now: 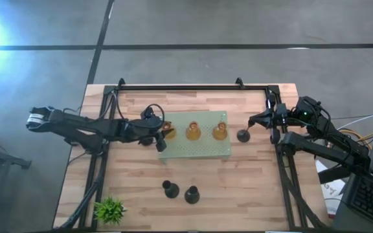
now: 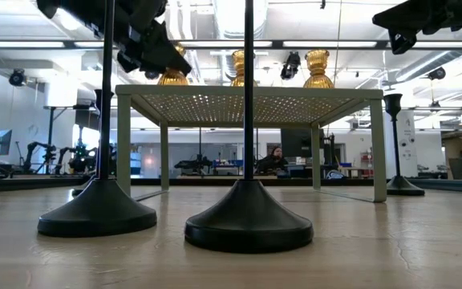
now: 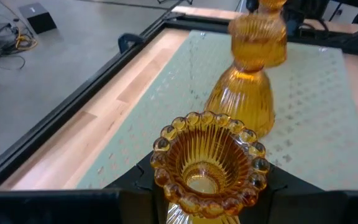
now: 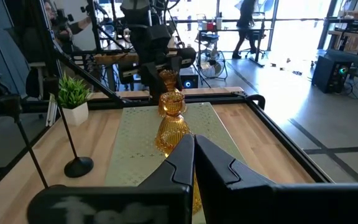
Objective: Pick & Place candle stick holders
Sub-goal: Put the yellow glass candle holder on the shelf
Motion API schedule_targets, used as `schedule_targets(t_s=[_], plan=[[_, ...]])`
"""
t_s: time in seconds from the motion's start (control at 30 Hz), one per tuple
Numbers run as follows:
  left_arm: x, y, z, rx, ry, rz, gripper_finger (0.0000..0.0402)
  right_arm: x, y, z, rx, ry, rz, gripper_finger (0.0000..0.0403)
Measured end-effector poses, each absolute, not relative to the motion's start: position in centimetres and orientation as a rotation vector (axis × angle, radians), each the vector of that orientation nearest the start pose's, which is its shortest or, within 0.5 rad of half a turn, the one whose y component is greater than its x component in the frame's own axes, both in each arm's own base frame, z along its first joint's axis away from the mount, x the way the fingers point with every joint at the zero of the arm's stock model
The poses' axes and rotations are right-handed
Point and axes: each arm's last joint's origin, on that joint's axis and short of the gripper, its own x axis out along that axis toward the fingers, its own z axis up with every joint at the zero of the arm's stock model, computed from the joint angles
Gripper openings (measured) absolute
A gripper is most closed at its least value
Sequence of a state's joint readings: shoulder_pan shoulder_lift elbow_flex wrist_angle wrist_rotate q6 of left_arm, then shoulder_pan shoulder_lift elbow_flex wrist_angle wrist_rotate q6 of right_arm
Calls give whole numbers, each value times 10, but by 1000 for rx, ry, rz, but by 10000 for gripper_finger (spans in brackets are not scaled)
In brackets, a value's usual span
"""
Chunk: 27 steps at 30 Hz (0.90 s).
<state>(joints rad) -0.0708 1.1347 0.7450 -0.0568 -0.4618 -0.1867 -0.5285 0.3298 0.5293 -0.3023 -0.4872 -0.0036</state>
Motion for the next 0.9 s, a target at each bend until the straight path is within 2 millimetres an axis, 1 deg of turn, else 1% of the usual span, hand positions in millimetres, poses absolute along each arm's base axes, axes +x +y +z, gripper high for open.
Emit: schedule_targets(t_s=[0.23, 0.6, 0.67, 0.8, 0.9], plan=[[241, -4, 258, -88, 387, 428, 131, 86, -34, 287, 46, 90, -41, 9], [241, -4, 258, -87, 387, 422, 131, 86, -34, 287, 46, 90, -41, 9], [241, -4, 258, -86, 388, 423, 147, 86, -34, 287, 46, 90, -41, 9], [241, -3, 257, -81, 395, 423, 198, 86, -34, 287, 46, 90, -41, 9], [241, -3, 257, -67, 395, 419, 220, 86, -34, 287, 46, 90, -41, 9]])
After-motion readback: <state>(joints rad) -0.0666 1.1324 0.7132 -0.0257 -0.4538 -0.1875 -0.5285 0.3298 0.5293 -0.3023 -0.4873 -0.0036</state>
